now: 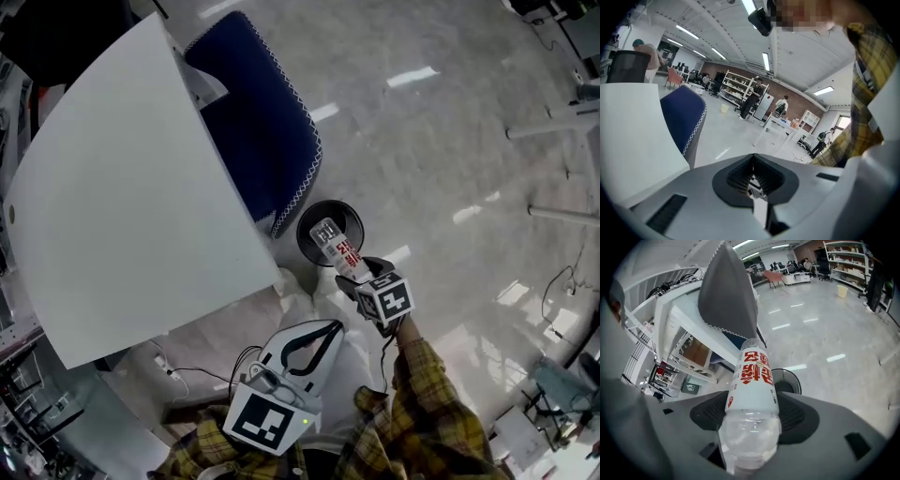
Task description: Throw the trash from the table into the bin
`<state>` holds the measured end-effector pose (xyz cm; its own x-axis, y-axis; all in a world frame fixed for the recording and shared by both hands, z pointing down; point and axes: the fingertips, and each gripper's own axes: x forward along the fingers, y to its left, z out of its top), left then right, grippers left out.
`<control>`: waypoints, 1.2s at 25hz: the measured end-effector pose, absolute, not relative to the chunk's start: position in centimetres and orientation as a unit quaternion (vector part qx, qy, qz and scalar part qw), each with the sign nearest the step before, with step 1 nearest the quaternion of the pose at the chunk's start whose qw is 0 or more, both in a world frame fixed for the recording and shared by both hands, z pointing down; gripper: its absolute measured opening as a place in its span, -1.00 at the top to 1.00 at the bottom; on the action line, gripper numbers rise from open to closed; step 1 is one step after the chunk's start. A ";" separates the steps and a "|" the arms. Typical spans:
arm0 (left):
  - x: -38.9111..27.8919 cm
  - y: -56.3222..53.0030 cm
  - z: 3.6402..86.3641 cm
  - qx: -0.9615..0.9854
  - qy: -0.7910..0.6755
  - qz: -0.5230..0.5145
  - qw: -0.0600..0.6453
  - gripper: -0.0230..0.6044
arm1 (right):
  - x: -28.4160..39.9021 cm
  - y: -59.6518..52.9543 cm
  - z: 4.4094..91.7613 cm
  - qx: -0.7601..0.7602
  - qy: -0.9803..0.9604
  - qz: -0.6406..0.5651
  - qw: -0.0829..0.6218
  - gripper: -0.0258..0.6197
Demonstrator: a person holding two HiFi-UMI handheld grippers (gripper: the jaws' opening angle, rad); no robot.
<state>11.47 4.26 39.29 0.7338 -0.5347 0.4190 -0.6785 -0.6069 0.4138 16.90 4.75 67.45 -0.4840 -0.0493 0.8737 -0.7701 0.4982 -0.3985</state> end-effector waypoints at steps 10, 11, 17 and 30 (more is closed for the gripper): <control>13.2 6.2 46.7 0.873 -0.319 0.162 0.333 0.90 | 18.6 4.5 78.2 0.291 -0.715 0.465 0.434 -0.04; 13.2 6.3 47.8 0.870 -0.320 0.162 0.338 0.90 | 18.7 4.6 79.7 0.291 -0.711 0.468 0.436 -0.04; 12.8 6.6 52.9 0.858 -0.329 0.167 0.357 0.90 | 18.4 4.7 85.6 0.293 -0.699 0.482 0.440 -0.04; 13.1 6.3 54.1 0.859 -0.326 0.169 0.358 0.90 | 19.1 3.8 91.3 0.324 -0.669 0.505 0.439 -0.04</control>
